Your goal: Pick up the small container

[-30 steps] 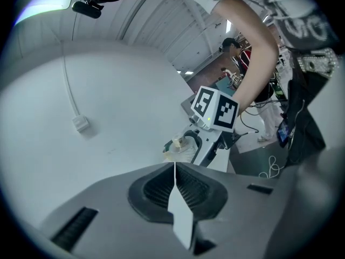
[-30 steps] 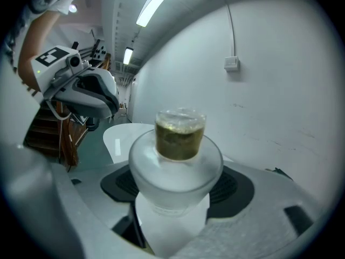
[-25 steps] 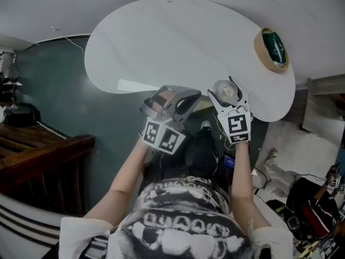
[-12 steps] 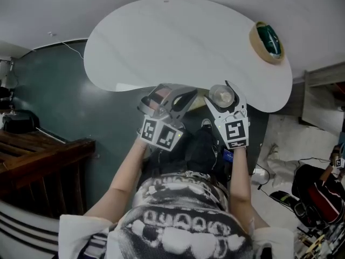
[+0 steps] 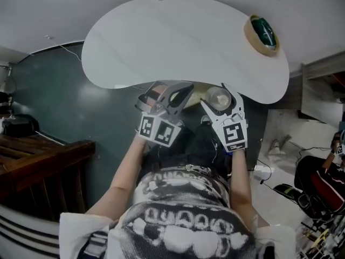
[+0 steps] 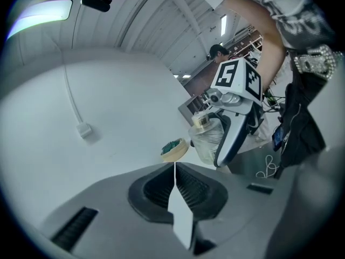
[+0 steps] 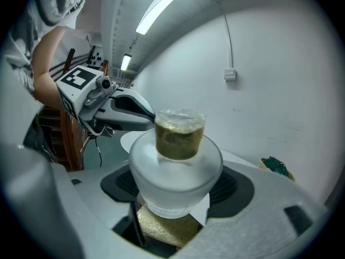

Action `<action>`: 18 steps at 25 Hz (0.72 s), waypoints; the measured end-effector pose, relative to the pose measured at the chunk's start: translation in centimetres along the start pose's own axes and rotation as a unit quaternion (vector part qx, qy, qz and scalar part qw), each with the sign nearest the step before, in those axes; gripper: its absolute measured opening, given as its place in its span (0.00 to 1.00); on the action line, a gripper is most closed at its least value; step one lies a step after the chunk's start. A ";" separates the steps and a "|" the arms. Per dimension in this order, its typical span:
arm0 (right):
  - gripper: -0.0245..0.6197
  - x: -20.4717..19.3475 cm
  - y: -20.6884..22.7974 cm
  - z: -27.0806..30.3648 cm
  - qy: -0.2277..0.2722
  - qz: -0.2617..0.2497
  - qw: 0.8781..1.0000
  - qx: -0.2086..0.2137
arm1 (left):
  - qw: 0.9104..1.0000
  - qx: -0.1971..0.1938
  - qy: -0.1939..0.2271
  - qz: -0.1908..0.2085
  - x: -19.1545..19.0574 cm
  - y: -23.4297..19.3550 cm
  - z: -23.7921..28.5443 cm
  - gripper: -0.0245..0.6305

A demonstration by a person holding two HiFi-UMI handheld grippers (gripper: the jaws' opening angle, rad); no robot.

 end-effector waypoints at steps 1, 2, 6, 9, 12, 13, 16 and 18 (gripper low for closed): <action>0.57 -0.3 0.1 -0.1 0.001 0.002 1.000 0.000 | 1.000 0.000 0.000 0.001 0.0 0.2 0.3 0.05; 0.57 -0.6 0.2 -0.2 0.002 0.003 1.000 0.000 | 1.000 0.000 0.000 0.003 0.0 0.4 0.6 0.05; 0.57 -1.5 0.9 -0.4 0.007 0.007 1.000 -0.001 | 1.000 0.004 0.001 0.005 0.0 0.9 1.6 0.05; 0.57 -1.5 1.3 -0.5 0.011 0.009 1.000 -0.003 | 1.000 0.004 0.001 0.008 0.1 0.9 2.0 0.05; 0.57 -1.5 1.3 -0.8 0.013 0.008 1.000 -0.005 | 1.000 0.005 0.000 0.009 0.3 1.1 1.9 0.05; 0.57 -1.5 1.3 -0.9 0.013 0.007 1.000 -0.005 | 1.000 0.005 0.001 0.009 0.3 1.1 1.9 0.05; 0.57 -1.4 1.3 -1.0 0.014 0.006 1.000 -0.007 | 1.000 0.005 0.001 0.009 0.3 1.2 2.0 0.05; 0.57 -1.4 1.4 -0.9 0.013 0.003 1.000 -0.008 | 1.000 0.004 0.001 0.010 0.3 1.3 2.1 0.05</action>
Point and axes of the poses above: the fingertips, and each gripper's own axes: z forward along the fingers, y to its right, x out of its top, the point moved 4 cm from there along -z, backward along the fingers
